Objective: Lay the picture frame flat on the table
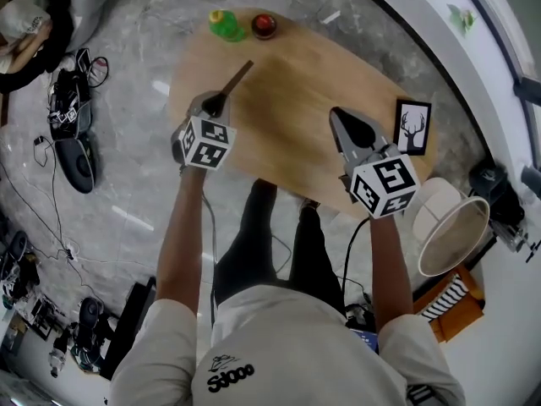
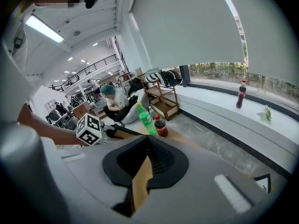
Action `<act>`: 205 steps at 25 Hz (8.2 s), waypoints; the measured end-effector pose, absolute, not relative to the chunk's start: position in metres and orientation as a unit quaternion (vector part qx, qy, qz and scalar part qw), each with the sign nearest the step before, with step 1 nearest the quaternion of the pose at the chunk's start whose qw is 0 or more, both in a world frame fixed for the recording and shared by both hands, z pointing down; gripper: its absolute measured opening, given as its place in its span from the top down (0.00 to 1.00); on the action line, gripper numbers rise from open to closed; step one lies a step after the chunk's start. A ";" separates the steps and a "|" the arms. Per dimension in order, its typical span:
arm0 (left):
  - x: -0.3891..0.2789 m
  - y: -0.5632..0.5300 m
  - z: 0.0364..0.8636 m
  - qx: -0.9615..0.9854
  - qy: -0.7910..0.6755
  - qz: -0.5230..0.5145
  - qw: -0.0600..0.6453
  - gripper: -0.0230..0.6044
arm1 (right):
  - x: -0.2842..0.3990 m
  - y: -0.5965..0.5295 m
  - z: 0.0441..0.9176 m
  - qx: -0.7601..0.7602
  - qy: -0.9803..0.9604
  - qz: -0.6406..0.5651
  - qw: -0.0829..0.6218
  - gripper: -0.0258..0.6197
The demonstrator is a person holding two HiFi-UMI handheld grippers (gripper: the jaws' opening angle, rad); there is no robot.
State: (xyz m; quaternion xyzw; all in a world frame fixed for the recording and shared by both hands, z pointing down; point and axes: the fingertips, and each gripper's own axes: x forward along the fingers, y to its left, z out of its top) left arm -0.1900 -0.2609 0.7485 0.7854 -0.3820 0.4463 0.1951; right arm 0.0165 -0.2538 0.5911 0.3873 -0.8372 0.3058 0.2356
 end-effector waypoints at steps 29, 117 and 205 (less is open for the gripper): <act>-0.179 -0.245 0.802 0.746 -0.358 0.548 0.122 0.93 | 0.025 -0.228 0.624 0.418 -0.813 0.334 0.230 0.96; -0.126 -0.155 0.849 0.765 -0.346 0.530 0.115 0.41 | 0.036 -0.152 0.643 0.413 -0.805 0.349 0.243 0.96; -0.115 0.106 0.127 0.745 -0.658 0.079 -0.067 0.95 | 0.024 0.061 0.099 0.252 -0.962 -0.082 0.065 0.96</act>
